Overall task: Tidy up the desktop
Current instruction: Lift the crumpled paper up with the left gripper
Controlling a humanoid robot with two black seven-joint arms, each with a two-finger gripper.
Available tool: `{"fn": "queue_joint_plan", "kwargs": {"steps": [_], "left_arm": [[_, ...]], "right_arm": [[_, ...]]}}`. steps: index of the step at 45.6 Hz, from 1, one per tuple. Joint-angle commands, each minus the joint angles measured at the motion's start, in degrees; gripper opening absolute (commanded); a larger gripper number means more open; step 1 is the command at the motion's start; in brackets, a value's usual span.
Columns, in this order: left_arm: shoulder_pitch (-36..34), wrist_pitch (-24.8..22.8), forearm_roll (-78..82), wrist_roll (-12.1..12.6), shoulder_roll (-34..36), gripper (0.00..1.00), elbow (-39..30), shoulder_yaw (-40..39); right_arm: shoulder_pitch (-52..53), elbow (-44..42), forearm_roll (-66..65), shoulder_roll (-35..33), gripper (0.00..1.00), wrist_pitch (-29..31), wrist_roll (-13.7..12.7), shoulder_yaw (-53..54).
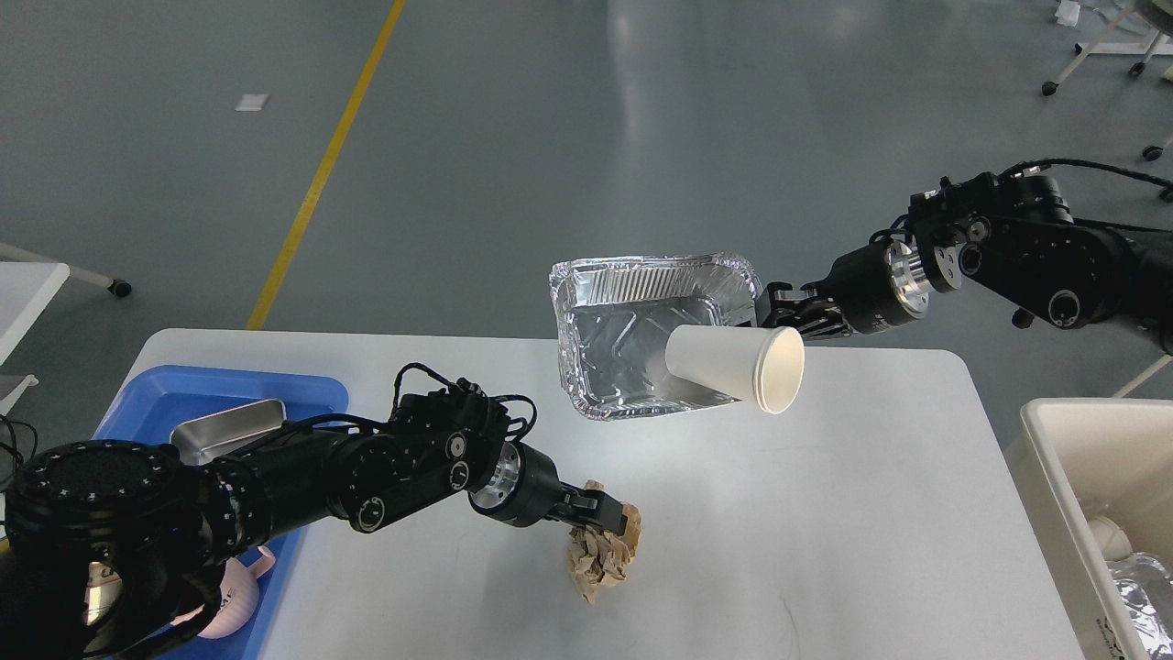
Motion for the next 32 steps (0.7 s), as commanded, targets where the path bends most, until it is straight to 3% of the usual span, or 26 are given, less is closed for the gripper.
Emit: {"fn": "queue_joint_plan", "kwargs": {"steps": [1,8,20,32], "left_arm": [[0.15,0.59,1.07,-0.84,-0.20,0.11,0.38,1.40],[0.86,1.04,1.06,-0.75,-0.91,0.00,1.08,1.40],[-5.55,0.17,0.63,-2.69,-0.38,0.00,0.99,1.31],[-6.61,-2.38,0.72,-3.74,3.75,0.00,0.55,0.96]], "right_arm": [[-0.44,-0.06,0.00,0.00,0.00,-0.35,0.00,0.00],[-1.93,-0.06,-0.09,0.00,0.00,-1.49,0.00,-0.09],[-0.88,-0.33,0.18,0.09,0.00,-1.84,-0.09,0.44],[-0.26,-0.42,0.97,0.80,0.00,-1.75,-0.26,0.26]]}}
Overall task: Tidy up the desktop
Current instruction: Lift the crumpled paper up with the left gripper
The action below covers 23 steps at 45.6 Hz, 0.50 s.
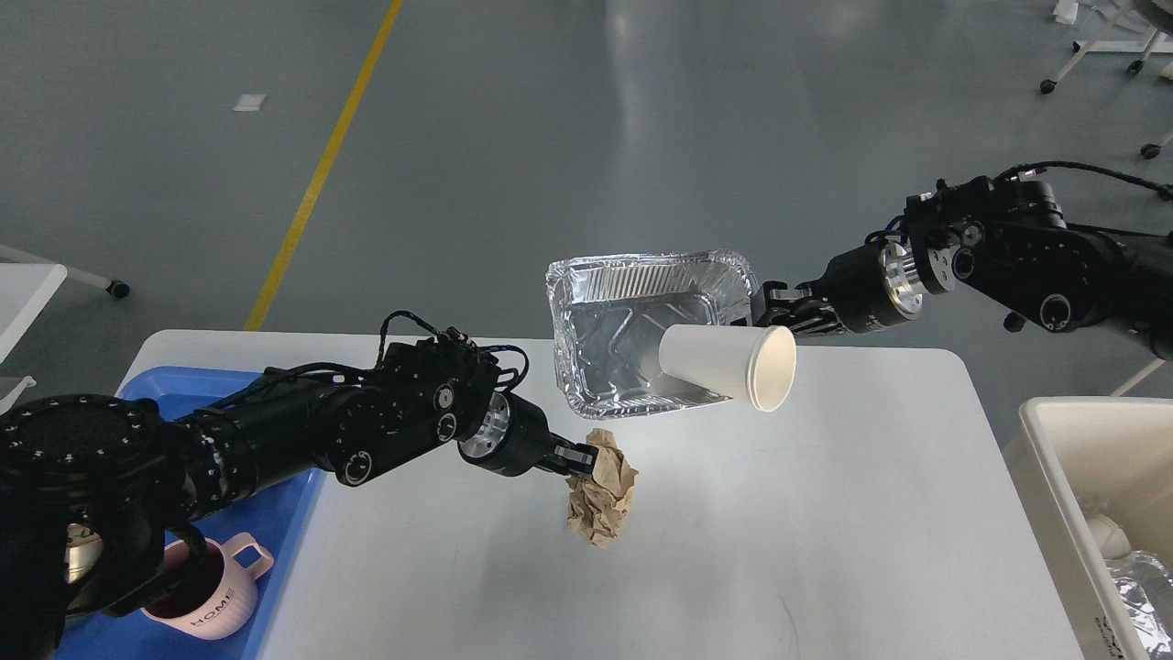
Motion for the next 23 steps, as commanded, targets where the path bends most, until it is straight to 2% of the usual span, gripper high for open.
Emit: {"fn": "queue_joint_plan", "kwargs": {"steps": [1,11,16,23], "left_arm": [[-0.52,-1.04,0.03,-0.18,1.07,0.00,-0.31,-0.27],[-1.57,-2.53,0.02,-0.27,3.09,0.00,-0.84,-0.36],[-2.19,-5.26,0.29,-0.27,7.04,0.00,-1.81,-0.36],[-2.37,-6.58,0.20,-0.62,14.94,0.00,-3.04,-1.06]], "right_arm": [[0.15,0.28,0.63,-0.15,0.00,0.10,-0.03,-0.06],[-0.55,0.10,0.55,-0.50,0.00,0.18,-0.03,-0.23],[-0.90,0.02,0.55,-0.59,0.00,0.10,0.06,-0.23],[-1.60,-0.07,0.46,-0.59,0.00,0.18,-0.03,-0.41]]}}
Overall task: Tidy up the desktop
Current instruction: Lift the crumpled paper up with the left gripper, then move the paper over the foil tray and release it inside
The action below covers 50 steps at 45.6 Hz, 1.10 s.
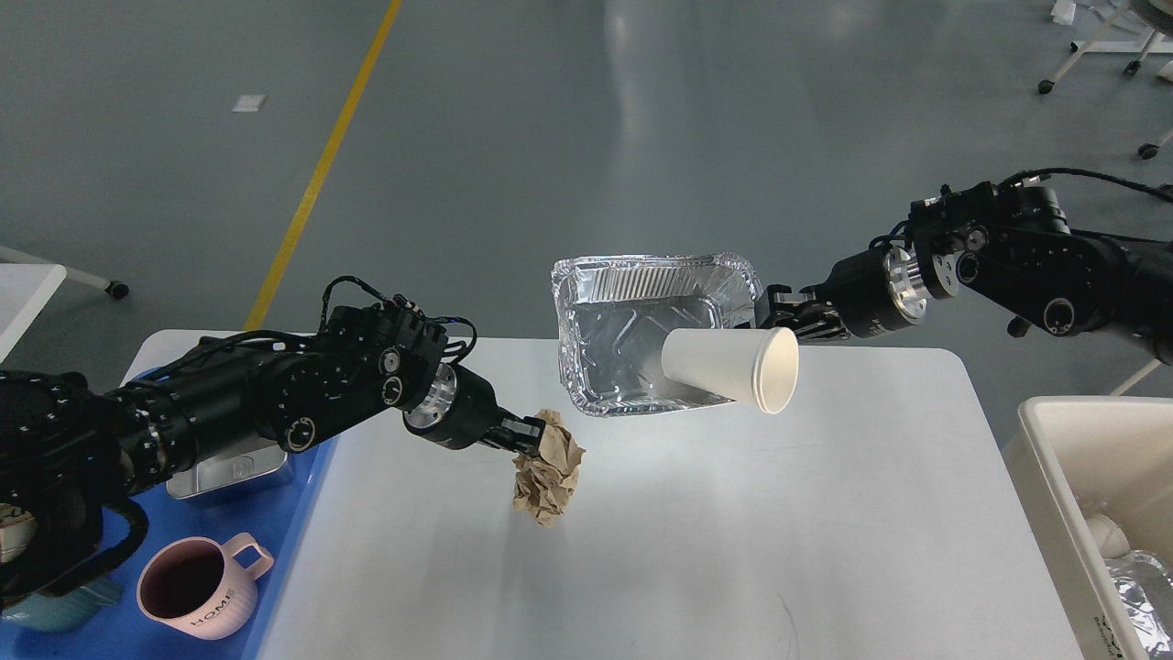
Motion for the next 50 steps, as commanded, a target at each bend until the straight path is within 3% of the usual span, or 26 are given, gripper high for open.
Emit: {"fn": "queue_joint_plan", "kwargs": {"steps": [1,9,15,23,31,37,50], "left_arm": [[-0.32,-1.33,-0.14,-0.61,7.07,0.00,-1.38,-0.74],[-4.27,-3.35,-0.58,-3.42,16.03,0.00,-1.82,-5.39],[-7.96,-6.34,-0.76,-3.42,20.17,0.00,-1.64,-11.29],[-13.23,-8.27,-1.73,-2.90,20.79,0.00,-1.65,-14.72],[-20.70,-9.24,-3.92,-2.46,19.04,0.00,-1.38,-15.07],[-24.75,-9.33,-4.80,-1.40,12.63,0.00,-0.77,-14.46],[-25.28,-9.07,-4.45,0.79,1.02,0.00,-0.59,-13.58]], "right_arm": [[-0.82,-0.08,-0.11,-0.01,0.00,0.04,-0.08,-0.17],[-2.40,0.01,-0.54,0.25,0.00,0.30,-0.08,-0.52],[-4.43,0.01,-1.07,0.51,0.00,0.22,-0.08,-0.87],[-5.75,-0.08,-1.07,0.42,0.00,0.22,-0.17,-1.31],[-6.45,-0.08,-1.16,0.42,0.00,0.13,-0.26,-2.37],[-6.89,-0.17,-1.16,0.77,0.00,0.04,-0.26,-2.37],[-6.89,-1.40,-1.16,2.18,0.00,0.04,-0.34,-2.37]]}}
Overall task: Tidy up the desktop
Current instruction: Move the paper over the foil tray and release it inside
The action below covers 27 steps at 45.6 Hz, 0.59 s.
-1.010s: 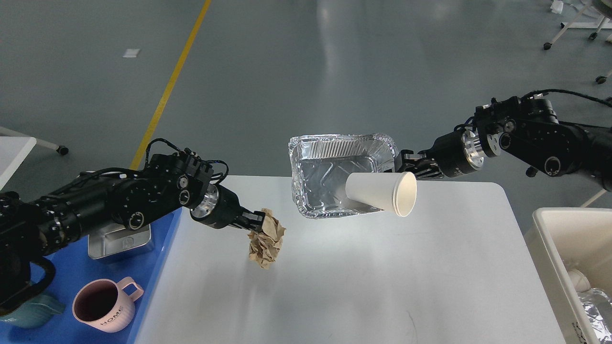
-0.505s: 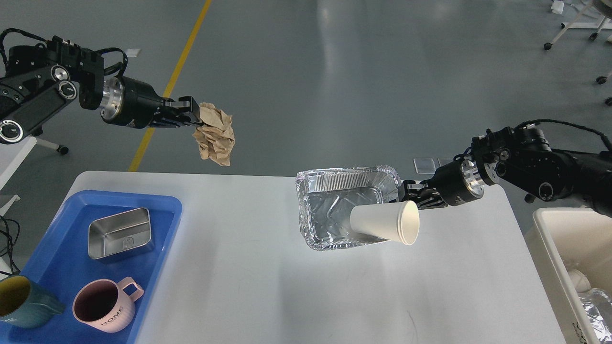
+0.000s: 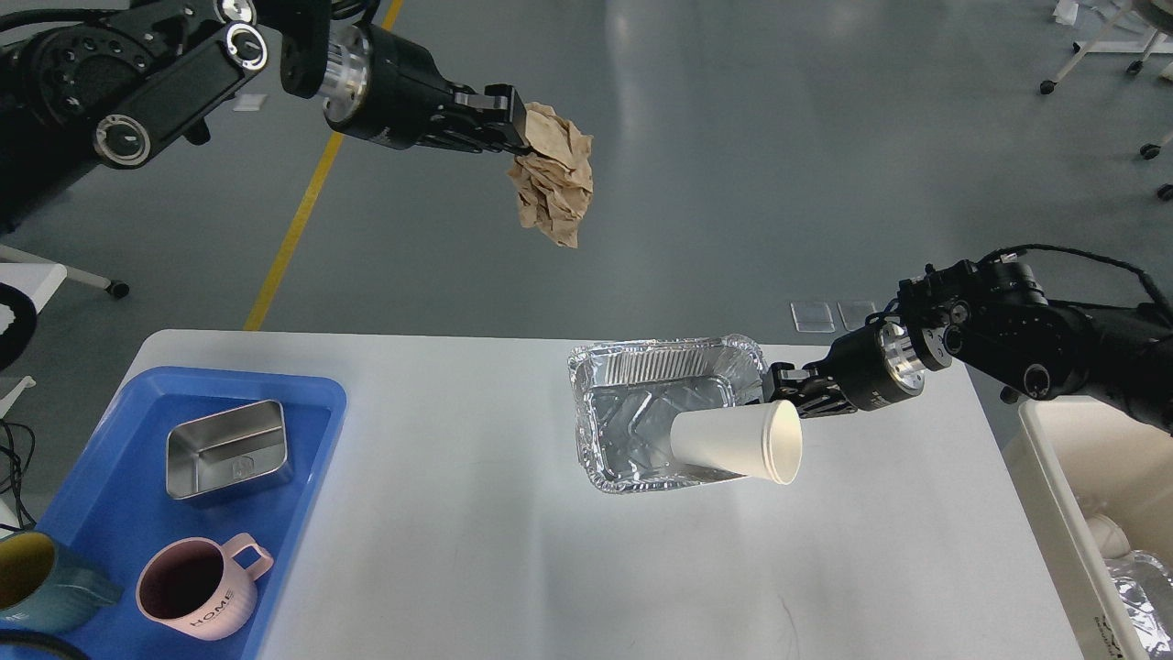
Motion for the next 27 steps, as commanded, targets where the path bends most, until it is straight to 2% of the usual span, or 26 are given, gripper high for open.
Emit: {"fn": "queue_joint_plan", "kwargs": {"steps": [1,14,27], "left_arm": [[0.17,-0.03,0.27,0.71,-4.77,0.00,0.05,0.63],[1.66,0.41,0.80,0.89,-11.80,0.00,0.14,5.72],[3.51,1.12,1.06,1.15,-14.09,0.00,0.14,6.69]], "right_arm": [[-0.01,-0.88,0.00,0.52,0.00,0.00,-0.07,-0.08],[0.61,-2.11,0.00,1.93,0.00,0.00,-0.07,-0.08],[0.87,-2.99,0.00,2.63,0.00,0.00,-0.07,-0.08]]}}
